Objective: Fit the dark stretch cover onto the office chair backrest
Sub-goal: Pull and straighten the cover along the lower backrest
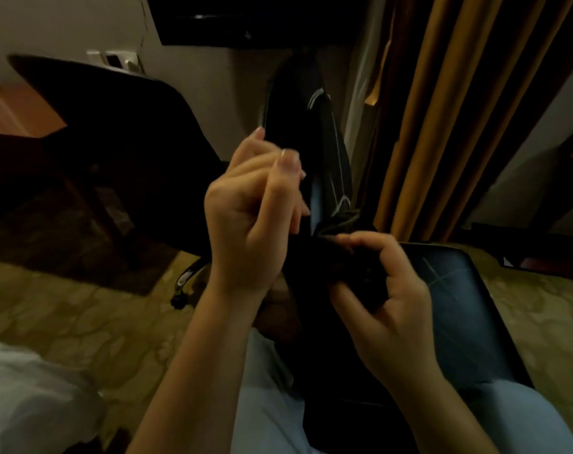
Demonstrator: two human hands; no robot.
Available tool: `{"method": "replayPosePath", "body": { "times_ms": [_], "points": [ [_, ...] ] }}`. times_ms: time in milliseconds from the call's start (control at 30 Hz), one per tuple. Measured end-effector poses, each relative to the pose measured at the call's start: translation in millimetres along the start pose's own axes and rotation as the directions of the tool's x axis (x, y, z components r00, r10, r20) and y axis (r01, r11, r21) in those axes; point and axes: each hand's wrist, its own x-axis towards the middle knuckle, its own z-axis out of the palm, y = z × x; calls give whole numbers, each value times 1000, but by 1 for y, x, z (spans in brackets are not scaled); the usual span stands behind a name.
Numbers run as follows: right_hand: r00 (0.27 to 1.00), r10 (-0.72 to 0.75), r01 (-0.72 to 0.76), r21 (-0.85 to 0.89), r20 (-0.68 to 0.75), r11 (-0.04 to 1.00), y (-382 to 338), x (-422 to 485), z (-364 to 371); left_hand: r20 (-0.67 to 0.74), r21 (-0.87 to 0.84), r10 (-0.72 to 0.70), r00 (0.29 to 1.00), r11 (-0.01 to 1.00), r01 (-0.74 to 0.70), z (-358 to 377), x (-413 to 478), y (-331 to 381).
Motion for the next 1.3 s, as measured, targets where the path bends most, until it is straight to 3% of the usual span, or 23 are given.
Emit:
{"method": "replayPosePath", "body": {
  "times_ms": [233, 400, 667, 933, 1067, 1300],
  "points": [
    [996, 63, -70, -119, -66, 990, 28, -30, -2, -6, -37, 13, 1000, 999, -13, 4, 3, 1],
    [990, 114, -123, -107, -88, 987, 27, -30, -9, -5, -12, -6, 1000, 1000, 6, 5, 1, 2],
    [998, -54, 54, -71, -9, 996, -11, 4, 4, 3, -5, -8, 1000, 1000, 8, 3, 2, 3],
    [995, 82, -91, -246, -49, 965, 25, -28, -7, -10, -34, 0, 1000, 999, 0, 3, 1, 2],
    [985, 170, -174, -167, -34, 971, 22, -24, -13, -26, -32, 0, 1000, 999, 0, 5, 1, 1],
    [999, -36, 38, -93, 21, 995, -7, 9, 3, 1, -21, 2, 1000, 1000, -1, 0, 1, 3]
  ]
}}
